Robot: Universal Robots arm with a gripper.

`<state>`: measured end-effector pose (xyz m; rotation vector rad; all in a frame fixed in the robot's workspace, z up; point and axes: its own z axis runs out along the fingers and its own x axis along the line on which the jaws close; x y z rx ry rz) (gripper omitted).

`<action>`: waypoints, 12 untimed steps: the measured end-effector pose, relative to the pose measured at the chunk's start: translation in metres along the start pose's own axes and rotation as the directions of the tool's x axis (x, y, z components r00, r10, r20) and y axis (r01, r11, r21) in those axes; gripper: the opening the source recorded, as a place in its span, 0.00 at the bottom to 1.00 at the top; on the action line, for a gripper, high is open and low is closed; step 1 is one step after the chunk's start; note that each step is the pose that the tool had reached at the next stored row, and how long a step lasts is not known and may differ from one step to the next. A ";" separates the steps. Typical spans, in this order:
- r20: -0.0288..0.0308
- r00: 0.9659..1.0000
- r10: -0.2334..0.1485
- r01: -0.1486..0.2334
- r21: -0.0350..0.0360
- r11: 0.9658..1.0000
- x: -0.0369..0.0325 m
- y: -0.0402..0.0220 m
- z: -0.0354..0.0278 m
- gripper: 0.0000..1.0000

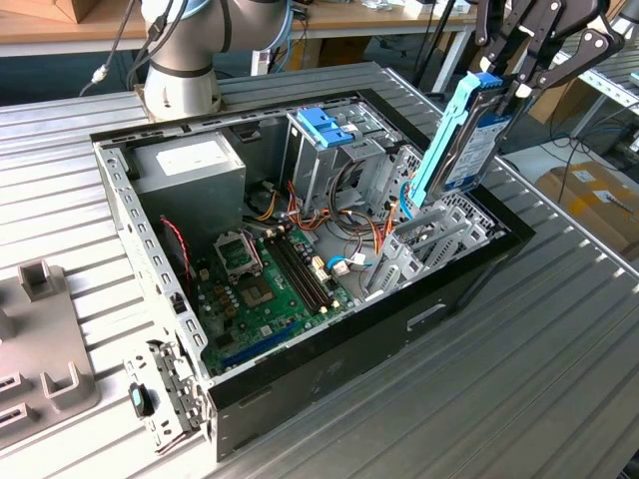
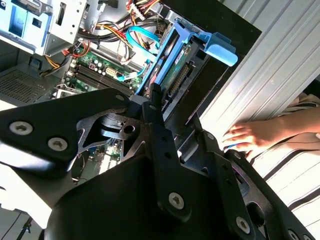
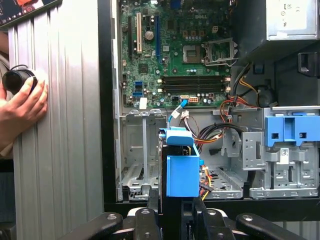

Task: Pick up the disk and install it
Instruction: 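Insert the disk into the insertion slot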

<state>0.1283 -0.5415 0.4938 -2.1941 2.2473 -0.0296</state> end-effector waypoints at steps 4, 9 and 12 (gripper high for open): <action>0.000 1.000 0.000 0.000 0.000 1.000 0.0000 0.0000 0.0019 0.35; 0.000 1.000 0.000 0.000 0.000 1.000 -0.0001 0.0001 0.0035 0.35; 0.000 1.000 0.000 0.000 0.000 1.000 -0.0001 0.0000 0.0037 0.35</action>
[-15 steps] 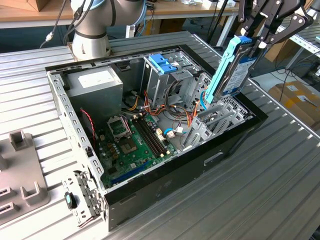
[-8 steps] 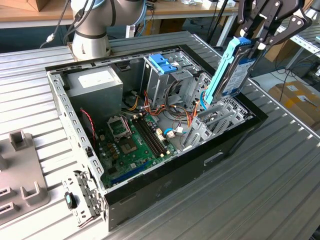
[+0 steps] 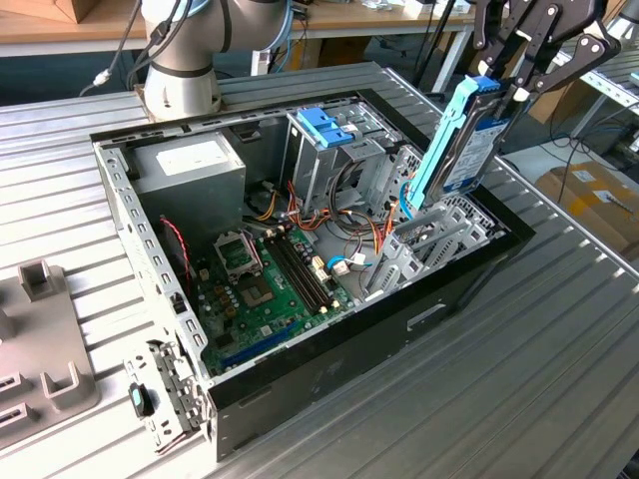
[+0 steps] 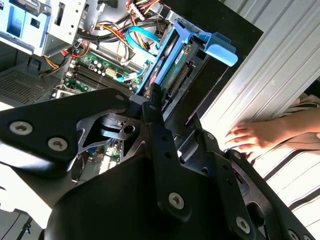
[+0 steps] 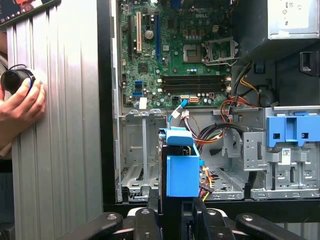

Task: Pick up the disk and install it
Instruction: 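Insert the disk into the insertion slot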

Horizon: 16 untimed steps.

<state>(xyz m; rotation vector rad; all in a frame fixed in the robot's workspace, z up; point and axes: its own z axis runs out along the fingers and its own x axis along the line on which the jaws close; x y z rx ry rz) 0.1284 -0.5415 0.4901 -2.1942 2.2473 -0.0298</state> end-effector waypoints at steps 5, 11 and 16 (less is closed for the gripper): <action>0.000 1.000 0.000 0.000 0.000 1.000 0.0000 0.0000 0.0020 0.35; 0.000 1.000 0.000 0.000 0.000 1.000 0.0000 0.0001 0.0035 0.35; 0.000 1.000 0.000 0.000 0.000 1.000 -0.0001 0.0001 0.0046 0.35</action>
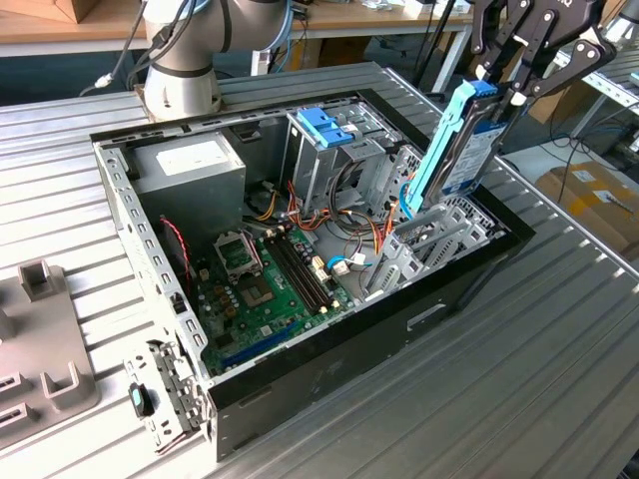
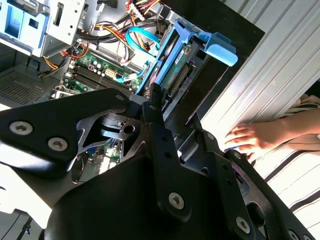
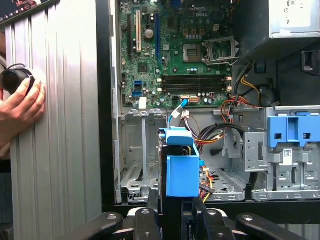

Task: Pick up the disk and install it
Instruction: 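Insert the disk into the insertion slot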

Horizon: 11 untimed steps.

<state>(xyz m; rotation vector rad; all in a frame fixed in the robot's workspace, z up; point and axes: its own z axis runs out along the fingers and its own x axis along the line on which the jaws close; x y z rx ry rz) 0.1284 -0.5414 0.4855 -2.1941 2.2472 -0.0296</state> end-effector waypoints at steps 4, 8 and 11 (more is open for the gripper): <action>0.000 1.000 0.000 0.000 0.000 1.000 0.0000 0.0000 0.0015 0.35; 0.000 1.000 0.000 0.000 0.000 1.000 0.0001 0.0006 0.0021 0.35; 0.000 1.000 0.000 0.000 0.000 1.000 0.0012 0.0023 0.0023 0.35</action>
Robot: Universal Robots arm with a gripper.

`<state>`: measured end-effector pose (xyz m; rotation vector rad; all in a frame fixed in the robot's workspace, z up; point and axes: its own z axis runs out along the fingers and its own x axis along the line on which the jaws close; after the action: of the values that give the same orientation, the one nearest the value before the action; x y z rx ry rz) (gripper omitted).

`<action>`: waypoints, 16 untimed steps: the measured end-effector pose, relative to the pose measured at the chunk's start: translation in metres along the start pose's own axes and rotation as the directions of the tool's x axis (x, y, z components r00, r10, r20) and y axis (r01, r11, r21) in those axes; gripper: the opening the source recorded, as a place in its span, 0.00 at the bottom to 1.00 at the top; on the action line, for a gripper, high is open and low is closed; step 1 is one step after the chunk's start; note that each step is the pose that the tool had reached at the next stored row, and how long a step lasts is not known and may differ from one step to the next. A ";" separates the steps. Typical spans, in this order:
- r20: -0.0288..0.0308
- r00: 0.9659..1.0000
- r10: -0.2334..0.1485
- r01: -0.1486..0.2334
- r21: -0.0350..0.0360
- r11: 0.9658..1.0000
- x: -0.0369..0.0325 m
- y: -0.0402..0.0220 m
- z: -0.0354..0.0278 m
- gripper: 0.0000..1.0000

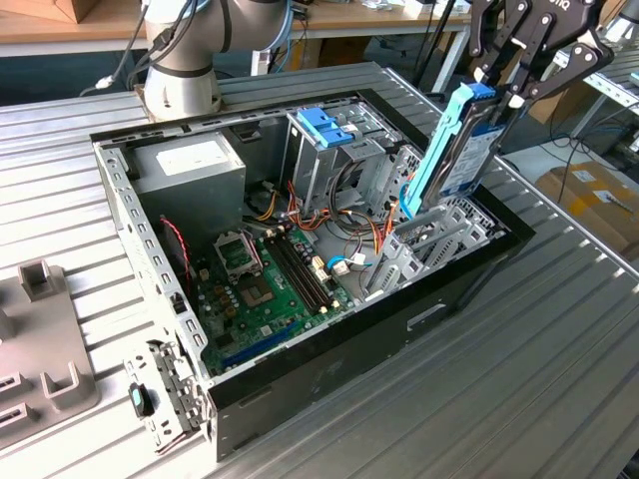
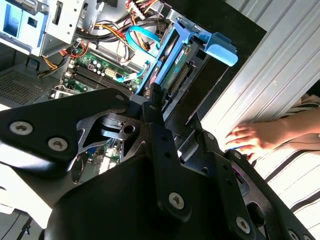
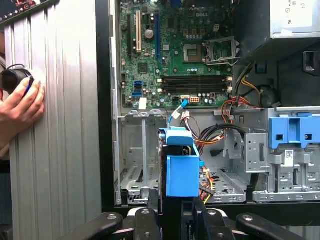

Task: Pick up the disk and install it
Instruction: 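Insert the disk into the insertion slot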

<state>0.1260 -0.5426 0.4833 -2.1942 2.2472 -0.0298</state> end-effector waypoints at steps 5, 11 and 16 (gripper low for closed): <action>0.000 1.000 0.000 0.000 0.000 1.000 0.0063 0.0003 0.0003 0.35; 0.000 1.000 0.000 0.000 0.000 1.000 0.0146 0.0004 0.0006 0.35; 0.000 1.000 0.000 0.000 0.002 1.000 0.0182 0.0031 0.0017 0.35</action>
<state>0.1225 -0.5607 0.4818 -2.1933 2.2463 -0.0315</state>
